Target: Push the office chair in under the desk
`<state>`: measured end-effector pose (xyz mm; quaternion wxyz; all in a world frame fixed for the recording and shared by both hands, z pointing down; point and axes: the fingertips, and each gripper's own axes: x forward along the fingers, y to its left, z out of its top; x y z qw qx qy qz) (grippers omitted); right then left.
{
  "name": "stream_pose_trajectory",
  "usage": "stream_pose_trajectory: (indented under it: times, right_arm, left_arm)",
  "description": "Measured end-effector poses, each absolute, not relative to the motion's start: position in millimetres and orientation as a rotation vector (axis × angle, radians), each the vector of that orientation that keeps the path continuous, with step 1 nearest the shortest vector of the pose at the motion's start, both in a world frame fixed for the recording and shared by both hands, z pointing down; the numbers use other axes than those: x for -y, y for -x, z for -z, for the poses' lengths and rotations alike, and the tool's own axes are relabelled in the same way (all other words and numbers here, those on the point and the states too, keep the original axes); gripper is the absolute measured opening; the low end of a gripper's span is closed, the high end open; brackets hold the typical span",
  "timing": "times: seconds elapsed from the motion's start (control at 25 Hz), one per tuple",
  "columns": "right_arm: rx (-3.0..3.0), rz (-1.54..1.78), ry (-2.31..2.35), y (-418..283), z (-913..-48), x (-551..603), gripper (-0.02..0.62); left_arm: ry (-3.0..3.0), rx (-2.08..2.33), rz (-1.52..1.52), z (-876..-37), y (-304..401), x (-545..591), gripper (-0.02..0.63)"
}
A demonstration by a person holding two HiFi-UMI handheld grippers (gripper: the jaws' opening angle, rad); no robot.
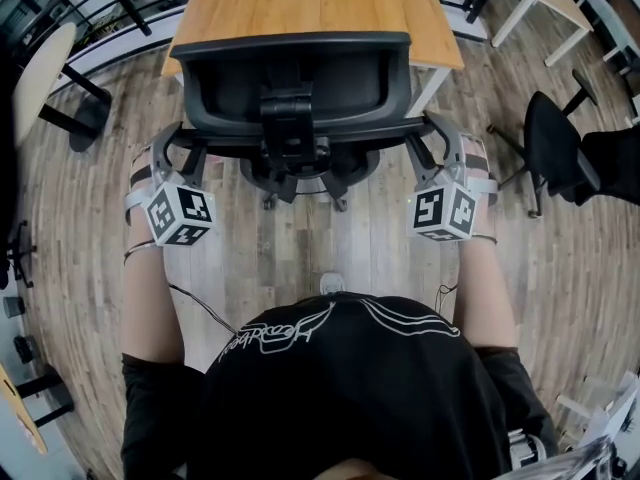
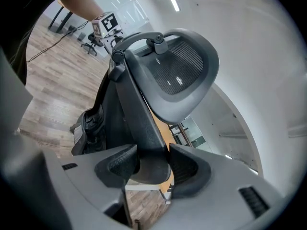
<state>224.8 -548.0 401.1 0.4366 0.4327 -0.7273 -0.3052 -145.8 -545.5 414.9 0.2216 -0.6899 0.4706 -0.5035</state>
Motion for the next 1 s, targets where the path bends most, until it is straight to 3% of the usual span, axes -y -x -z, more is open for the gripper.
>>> stream_pose_trajectory:
  times: [1.0]
  right_arm:
    - [1.791, 0.798, -1.080, -223.7, -422.1, 568.1, 0.222]
  left_arm:
    - [1.866, -1.344, 1.373, -437.6, 147.2, 561.6, 0.218]
